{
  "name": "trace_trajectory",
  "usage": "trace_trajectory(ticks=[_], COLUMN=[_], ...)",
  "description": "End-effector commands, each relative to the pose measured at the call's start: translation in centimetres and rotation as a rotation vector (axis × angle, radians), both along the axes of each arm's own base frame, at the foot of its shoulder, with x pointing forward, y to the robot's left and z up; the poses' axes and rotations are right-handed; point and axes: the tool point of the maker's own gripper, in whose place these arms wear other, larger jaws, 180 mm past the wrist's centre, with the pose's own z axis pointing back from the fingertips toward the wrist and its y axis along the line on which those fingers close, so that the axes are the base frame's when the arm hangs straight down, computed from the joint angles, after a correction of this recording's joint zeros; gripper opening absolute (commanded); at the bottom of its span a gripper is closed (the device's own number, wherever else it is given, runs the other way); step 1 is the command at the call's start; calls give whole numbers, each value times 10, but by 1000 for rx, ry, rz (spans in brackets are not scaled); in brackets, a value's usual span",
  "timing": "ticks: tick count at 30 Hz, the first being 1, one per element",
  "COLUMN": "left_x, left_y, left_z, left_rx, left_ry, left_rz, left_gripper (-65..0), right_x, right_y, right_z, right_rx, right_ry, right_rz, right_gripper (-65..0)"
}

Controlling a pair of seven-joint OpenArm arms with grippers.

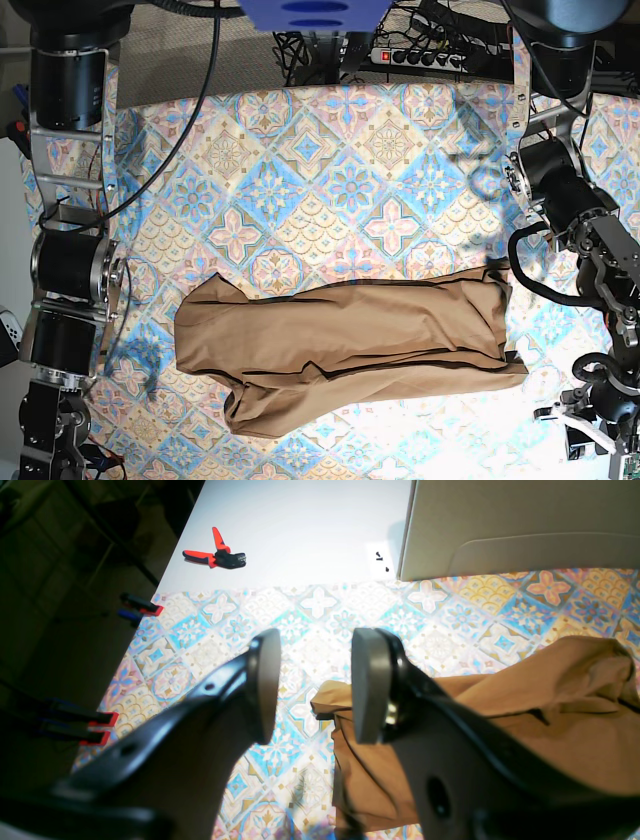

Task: Layout the t-shirt on the table in an organized manner, then fold the t-shirt properly
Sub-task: 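Open both grippers and raise them away from the shirt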

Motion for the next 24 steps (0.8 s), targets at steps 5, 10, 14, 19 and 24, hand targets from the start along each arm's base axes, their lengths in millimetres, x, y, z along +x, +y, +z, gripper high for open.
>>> trace_trajectory(ticks=[5,10,14,19,24], left_x=[-1,-1,-1,-1,-1], left_y=[2,2,2,2,1], left_z=[14,14,14,14,14], left_rx=[11,11,11,11,10], left_ry=[-47,-47,-47,-47,-47], left_rz=[2,2,2,2,1], left_gripper=[-425,-425,-425,-425,-425], right_x=[-1,-1,-9,-24,-23], right_y=[0,0,0,-14,-13], right_z=[42,42,65,88,69], right_rx=[9,11,15,69,64], right_ry=[-106,-107,-177,-282,-260], right_rz=[8,8,10,-12,-11], right_gripper=[0,0,0,0,0])
